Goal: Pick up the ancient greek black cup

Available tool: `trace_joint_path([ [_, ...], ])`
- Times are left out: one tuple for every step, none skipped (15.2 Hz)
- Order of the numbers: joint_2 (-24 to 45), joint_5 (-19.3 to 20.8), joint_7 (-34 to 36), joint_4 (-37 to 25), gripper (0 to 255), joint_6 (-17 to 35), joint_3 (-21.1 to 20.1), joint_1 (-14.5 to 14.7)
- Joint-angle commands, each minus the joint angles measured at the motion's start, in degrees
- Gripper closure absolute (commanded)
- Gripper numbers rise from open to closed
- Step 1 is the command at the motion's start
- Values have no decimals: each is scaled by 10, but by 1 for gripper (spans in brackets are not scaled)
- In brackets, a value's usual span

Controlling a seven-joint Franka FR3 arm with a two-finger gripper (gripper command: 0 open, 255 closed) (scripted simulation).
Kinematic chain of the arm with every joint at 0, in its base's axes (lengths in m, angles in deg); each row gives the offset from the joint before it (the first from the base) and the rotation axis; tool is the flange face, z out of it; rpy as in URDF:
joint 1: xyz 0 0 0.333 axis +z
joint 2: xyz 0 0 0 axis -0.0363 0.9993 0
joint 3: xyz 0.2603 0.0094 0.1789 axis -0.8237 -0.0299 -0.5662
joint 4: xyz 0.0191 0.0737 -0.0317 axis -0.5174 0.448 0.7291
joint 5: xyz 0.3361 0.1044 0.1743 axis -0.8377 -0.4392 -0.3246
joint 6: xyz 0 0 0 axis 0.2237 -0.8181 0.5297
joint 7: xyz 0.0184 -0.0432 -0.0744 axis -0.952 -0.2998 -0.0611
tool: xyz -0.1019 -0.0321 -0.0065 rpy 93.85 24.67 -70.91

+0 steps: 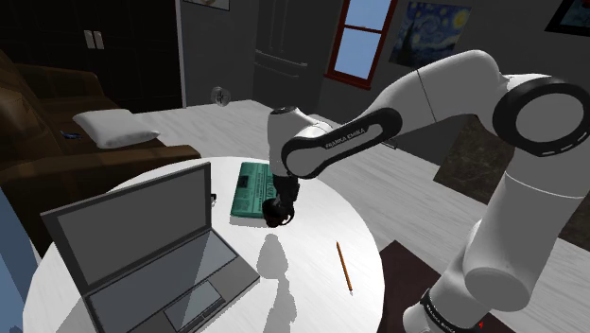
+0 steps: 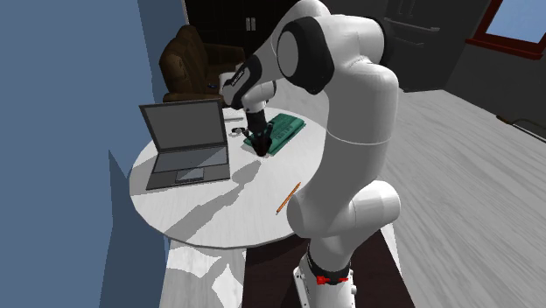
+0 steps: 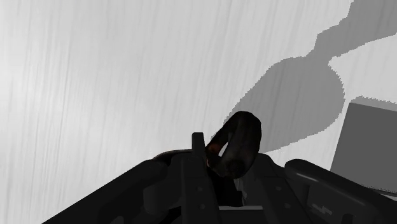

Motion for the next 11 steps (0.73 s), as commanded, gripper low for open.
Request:
trace_joint_path([
  [-9,-4,-3,-7,255,-15,-1,0],
  [-13,-5,-5,-10,255,-22,-1,-1],
  [-17,-7,-6,-13,255,-29,-1,-1],
  [-21,-9,-8,-16,255,-36,-1,-1],
  [-25,-10,-9,-20,255,-44,-1,-1],
  [-29,-12,-11,-23,255,-51,-2,-1],
  [-33,-13,-12,-27,255,-58,-2,-1],
  [-36,-14,-13,-31,255,-65,-2,-1],
  [-40,-16,-15,-35,255,-72,-2,-2],
  [-41,-16,-15,-35,255,-73,-2,-2],
  [-41,-16,-15,-35,255,-73,-2,-2],
])
